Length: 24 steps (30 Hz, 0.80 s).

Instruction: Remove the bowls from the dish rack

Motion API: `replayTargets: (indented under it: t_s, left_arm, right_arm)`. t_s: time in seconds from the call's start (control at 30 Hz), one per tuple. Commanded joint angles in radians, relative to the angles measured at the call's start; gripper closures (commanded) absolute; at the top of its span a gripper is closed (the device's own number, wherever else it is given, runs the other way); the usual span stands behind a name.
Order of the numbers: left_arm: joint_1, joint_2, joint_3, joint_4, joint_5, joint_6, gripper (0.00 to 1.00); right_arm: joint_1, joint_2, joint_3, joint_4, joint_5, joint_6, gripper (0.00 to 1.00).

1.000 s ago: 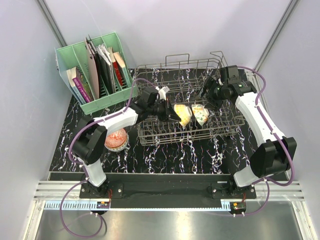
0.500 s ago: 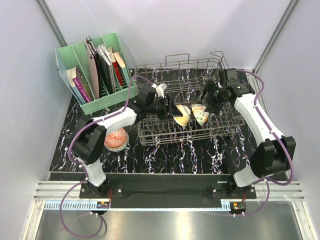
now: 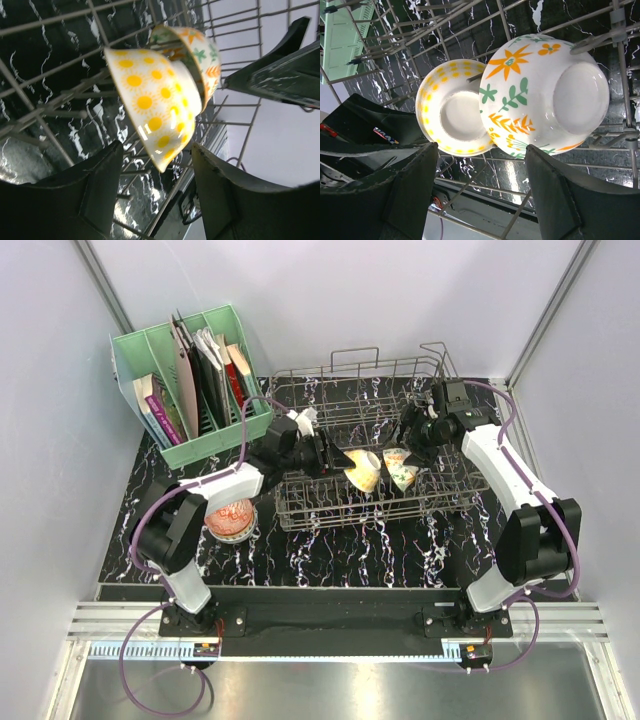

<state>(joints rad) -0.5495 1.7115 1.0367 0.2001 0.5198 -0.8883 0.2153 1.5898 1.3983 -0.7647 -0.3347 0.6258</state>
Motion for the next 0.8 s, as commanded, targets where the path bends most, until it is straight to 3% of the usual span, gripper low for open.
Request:
replayTargets:
  t_s: [0.0, 0.23, 0.4, 0.6, 0.67, 0.7, 0.77]
  left_arm:
    - [-0.001, -0.036, -0.001, 0.133, -0.004, -0.023, 0.40]
    - [0.000, 0.013, 0.019, 0.177, 0.034, -0.046, 0.43]
    - [0.000, 0.056, 0.008, 0.246, 0.046, -0.078, 0.53]
    - [-0.003, 0.094, -0.015, 0.344, 0.075, -0.139, 0.54]
    - [-0.003, 0.100, -0.010, 0.348, 0.083, -0.143, 0.64]
    - [-0.003, 0.103, -0.006, 0.343, 0.088, -0.141, 0.77]
    - [-0.004, 0.096, 0.000, 0.311, 0.091, -0.127, 0.89]
  right_arm:
    - [0.009, -0.008, 0.005, 0.041, -0.024, -0.026, 0.22]
    - [0.007, -0.024, 0.002, 0.041, -0.010, -0.021, 0.22]
    - [0.009, -0.025, -0.005, 0.035, -0.010, -0.026, 0.22]
    - [0.007, -0.036, -0.022, 0.030, -0.006, -0.023, 0.21]
    - [0.007, -0.034, -0.024, 0.028, -0.004, -0.021, 0.22]
    - [0.007, -0.036, -0.025, 0.028, -0.001, -0.020, 0.22]
    - [0.007, -0.033, -0.022, 0.031, 0.002, -0.014, 0.21]
